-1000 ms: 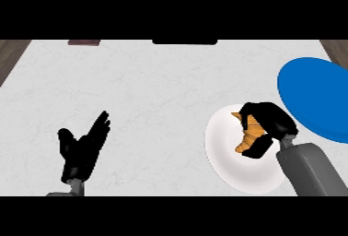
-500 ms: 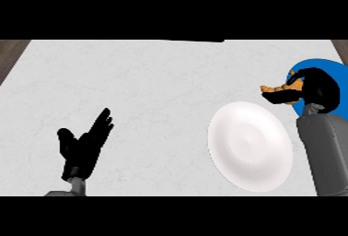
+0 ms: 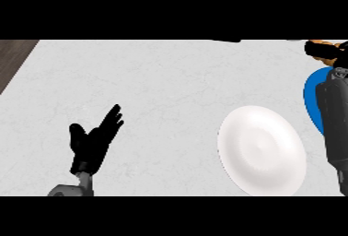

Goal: Pick the croissant from the plate and place it in the plate

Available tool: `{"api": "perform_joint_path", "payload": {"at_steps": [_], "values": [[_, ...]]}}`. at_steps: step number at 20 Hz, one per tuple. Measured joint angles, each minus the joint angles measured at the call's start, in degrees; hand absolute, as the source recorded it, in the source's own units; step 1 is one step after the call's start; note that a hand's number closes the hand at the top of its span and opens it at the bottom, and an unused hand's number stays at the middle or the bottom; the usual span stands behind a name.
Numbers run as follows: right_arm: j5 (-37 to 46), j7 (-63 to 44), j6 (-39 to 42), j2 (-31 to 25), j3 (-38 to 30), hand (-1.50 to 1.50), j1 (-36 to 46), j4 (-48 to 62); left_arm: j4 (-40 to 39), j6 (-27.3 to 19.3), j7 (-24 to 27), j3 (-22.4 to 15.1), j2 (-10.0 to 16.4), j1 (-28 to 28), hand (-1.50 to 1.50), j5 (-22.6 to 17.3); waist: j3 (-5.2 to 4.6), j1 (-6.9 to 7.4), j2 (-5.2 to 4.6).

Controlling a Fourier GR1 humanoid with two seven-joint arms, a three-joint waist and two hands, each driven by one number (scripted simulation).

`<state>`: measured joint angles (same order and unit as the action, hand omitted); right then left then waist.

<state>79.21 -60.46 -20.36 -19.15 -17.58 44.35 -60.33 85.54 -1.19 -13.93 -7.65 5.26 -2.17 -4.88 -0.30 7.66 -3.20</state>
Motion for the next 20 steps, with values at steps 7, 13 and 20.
{"api": "perform_joint_path", "payload": {"at_steps": [7, 13, 20], "values": [[14.14, -4.51, -7.18, 0.20, -5.55, 1.50, 3.58, 2.19, -0.33, 0.51, -0.66, -0.38, 0.02, -0.45, 0.00, -0.06, 0.25, 0.29, 0.12], [25.70, -6.31, -12.36, 2.10, -10.84, 1.50, 2.03, 3.24, -0.57, -0.10, -0.15, 0.07, -0.23, 0.47, 0.00, -0.02, 0.44, -1.10, 0.58], [36.42, -7.67, -17.70, 3.20, -18.59, 1.50, -1.33, 3.13, -1.02, -0.38, 0.28, 1.71, 0.48, 1.09, 0.00, -0.43, 0.55, -3.19, 1.27]]}}
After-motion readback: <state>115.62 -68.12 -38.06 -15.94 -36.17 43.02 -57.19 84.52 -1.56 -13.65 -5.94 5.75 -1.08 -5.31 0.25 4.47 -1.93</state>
